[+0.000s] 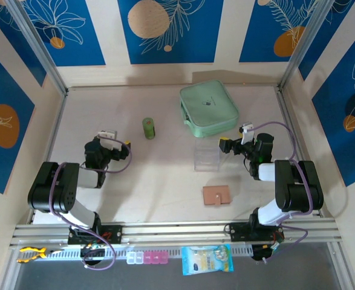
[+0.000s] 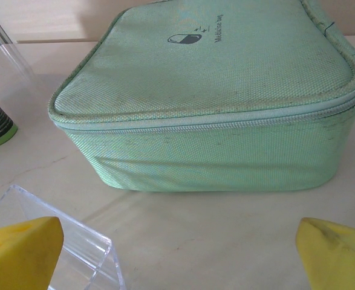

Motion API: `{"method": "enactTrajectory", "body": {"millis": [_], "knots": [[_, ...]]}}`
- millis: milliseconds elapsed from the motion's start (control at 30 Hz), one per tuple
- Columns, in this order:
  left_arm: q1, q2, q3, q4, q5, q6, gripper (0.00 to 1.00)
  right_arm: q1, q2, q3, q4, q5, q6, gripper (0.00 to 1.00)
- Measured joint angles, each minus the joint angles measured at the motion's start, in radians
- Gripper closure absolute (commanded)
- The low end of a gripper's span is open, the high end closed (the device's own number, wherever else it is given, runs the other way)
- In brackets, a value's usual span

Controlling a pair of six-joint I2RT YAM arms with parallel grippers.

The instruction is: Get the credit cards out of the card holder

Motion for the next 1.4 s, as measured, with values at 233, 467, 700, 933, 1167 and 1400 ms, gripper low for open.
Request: {"method": "enactTrajectory", "body": {"millis": [233, 467, 700, 933, 1167, 1400], "knots": [[0.000, 0.000, 0.000, 0.000, 0.000, 0.000, 0.00, 0.000, 0.000, 0.000, -0.001, 0.032, 0.009, 0.01], [0.000, 0.000, 0.012, -0.024, -0.043, -0.010, 0.00, 0.002, 0.000, 0.000, -0.002, 0.069, 0.009, 0.01], [0.000, -0.080, 0.037, -0.140, -0.103, -0.027, 0.00, 0.050, -0.083, 0.010, -0.123, 0.156, 0.007, 0.01], [0.000, -0.299, 0.112, -0.389, -0.204, -0.083, 0.00, 0.109, -0.259, 0.101, -0.390, 0.234, 0.004, 0.00], [0.000, -0.520, 0.221, -0.738, -0.269, -0.274, 0.00, 0.220, -0.431, 0.188, -0.745, 0.255, 0.067, 0.10], [0.000, -0.655, 0.335, -1.107, -0.144, -0.399, 0.00, 0.372, -0.566, 0.212, -1.076, 0.266, 0.264, 0.16]]}}
